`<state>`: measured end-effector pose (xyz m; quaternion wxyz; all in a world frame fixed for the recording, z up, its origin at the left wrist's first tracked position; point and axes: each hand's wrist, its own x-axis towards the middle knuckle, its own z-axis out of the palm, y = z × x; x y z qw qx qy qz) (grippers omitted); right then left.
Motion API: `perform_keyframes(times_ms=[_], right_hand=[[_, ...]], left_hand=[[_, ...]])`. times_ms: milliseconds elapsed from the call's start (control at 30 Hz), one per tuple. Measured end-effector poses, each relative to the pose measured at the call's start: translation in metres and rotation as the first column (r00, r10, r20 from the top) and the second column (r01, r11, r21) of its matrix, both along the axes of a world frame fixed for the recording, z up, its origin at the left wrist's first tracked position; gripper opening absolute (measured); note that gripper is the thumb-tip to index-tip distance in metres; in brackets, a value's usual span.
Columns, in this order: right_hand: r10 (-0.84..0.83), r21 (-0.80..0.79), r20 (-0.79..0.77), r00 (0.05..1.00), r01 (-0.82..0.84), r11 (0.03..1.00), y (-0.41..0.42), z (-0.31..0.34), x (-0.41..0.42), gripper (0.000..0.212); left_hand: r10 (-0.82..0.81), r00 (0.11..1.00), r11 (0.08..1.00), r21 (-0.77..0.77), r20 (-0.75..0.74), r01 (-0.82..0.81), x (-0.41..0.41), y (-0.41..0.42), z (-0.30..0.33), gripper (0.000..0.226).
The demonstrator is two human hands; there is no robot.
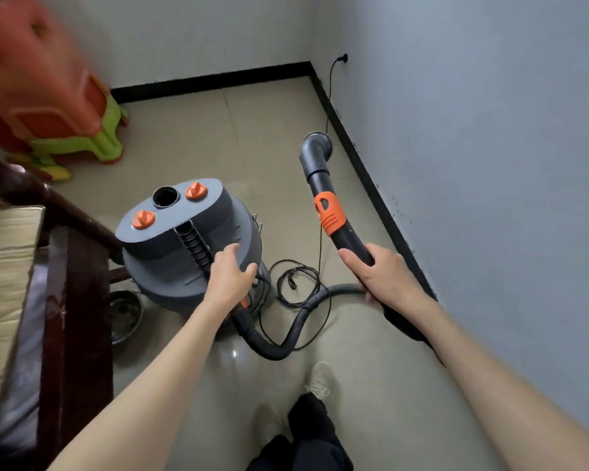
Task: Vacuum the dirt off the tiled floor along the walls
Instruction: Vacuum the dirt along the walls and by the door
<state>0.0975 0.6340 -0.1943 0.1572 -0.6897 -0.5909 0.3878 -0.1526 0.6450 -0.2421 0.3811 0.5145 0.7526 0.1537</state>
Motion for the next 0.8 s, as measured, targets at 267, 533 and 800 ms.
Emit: perform_keyframes(times_ms=[267,533,800], right_hand=[[-0.220,0.111,-0.238,0.946,0.252,0.961,-0.087,0.124,0.057,0.030],[-0.379,0.248,-0.365,0.851,0.480,0.841,-0.234,0.231,0.137,0.034],[-0.463,0.428,-0.464,0.755,0.648,0.630,-0.429,0.308,0.188,0.034]], left_hand=[[-0.479,0.864,0.865,0.251,0.157,0.434,0.109,-0.036,0.131,0.028],[-0.807,0.529,0.589,0.425,0.262,0.688,0.225,-0.142,0.224,0.024],[-0.964,0.153,0.232,0.405,0.219,0.884,0.325,-0.322,0.264,0.032]])
